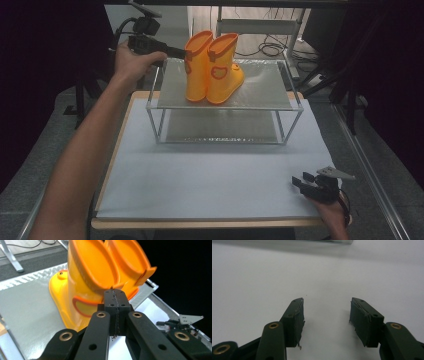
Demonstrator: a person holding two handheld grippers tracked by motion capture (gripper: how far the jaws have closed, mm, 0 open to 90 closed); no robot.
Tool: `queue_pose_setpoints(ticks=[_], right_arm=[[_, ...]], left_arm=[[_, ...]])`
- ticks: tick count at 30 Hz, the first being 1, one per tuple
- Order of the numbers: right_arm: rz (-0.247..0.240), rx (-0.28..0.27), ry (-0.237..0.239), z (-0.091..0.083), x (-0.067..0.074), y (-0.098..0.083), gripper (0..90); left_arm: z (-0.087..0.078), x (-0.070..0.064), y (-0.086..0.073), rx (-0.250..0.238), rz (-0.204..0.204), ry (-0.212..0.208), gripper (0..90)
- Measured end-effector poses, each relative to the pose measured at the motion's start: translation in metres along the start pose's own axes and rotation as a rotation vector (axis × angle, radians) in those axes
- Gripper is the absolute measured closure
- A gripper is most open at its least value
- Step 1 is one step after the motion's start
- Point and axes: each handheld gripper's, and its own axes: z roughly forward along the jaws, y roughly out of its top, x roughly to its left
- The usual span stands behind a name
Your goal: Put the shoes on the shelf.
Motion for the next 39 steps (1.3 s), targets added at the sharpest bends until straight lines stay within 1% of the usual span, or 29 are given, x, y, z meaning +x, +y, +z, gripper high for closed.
queue_pose_setpoints(ticks=[1,3,4,7,10,12,16,17,19,21,23,25,26,29,31,34,36,38,39], right_arm=[[0.0,0.0,0.0,0.0,0.0,0.0,44.4],[-0.002,0.0,0.001,0.0,0.0,0.0,44.4],[-0.001,-0.001,0.001,0.0,0.0,0.0,44.5],[0.0,0.0,0.001,0.0,0.0,0.0,44.5],[-0.003,0.0,-0.002,0.0,0.0,0.0,44.4],[-0.004,0.0,-0.003,0.0,0.0,0.0,44.4],[-0.001,0.002,-0.002,0.0,0.0,0.0,44.4],[0.0,0.001,-0.002,0.0,0.0,0.0,44.4],[-0.001,-0.001,-0.002,0.0,0.0,0.0,44.4],[-0.003,-0.002,-0.003,0.0,0.0,0.0,44.4],[-0.004,-0.001,-0.003,0.0,0.0,0.0,44.4],[-0.003,-0.001,-0.001,0.0,0.0,0.0,44.4],[-0.004,-0.001,-0.001,0.0,0.0,0.0,44.4],[-0.001,0.0,0.0,0.0,0.0,0.0,44.4],[-0.007,0.0,0.0,0.0,0.0,0.0,44.5],[-0.007,-0.001,-0.001,0.0,0.0,0.0,44.5],[-0.008,-0.002,-0.003,0.0,0.0,0.0,44.4],[-0.007,-0.001,-0.004,0.0,0.0,0.0,44.4],[-0.006,-0.001,-0.004,0.0,0.001,0.0,44.3]], left_arm=[[0.0,0.002,-0.003,-0.001,0.0,0.003,90.0],[-0.002,0.005,-0.007,-0.019,-0.017,-0.017,90.0],[-0.003,0.007,-0.009,-0.019,-0.017,-0.017,90.0],[-0.003,0.012,-0.015,-0.013,-0.025,-0.008,90.0],[0.002,0.019,-0.023,0.004,-0.038,0.004,90.0],[0.011,0.023,-0.03,0.02,-0.053,0.008,90.0],[0.029,0.032,-0.04,0.058,-0.058,0.017,90.0],[0.034,0.034,-0.042,0.066,-0.066,0.02,90.0],[0.045,0.039,-0.046,0.086,-0.067,0.039,90.0],[0.054,0.044,-0.049,0.087,-0.079,0.042,90.0],[0.062,0.047,-0.051,0.099,-0.085,0.058,90.0],[0.069,0.051,-0.054,0.106,-0.094,0.061,90.0],[0.073,0.052,-0.055,0.108,-0.096,0.066,90.0],[0.082,0.053,-0.059,0.117,-0.111,0.062,90.0],[0.087,0.054,-0.062,0.125,-0.117,0.061,90.0],[0.09,0.057,-0.067,0.134,-0.134,0.072,90.0],[0.091,0.059,-0.069,0.144,-0.136,0.073,90.0],[0.093,0.059,-0.072,0.145,-0.146,0.062,90.0],[0.094,0.059,-0.073,0.135,-0.156,0.052,90.0]])
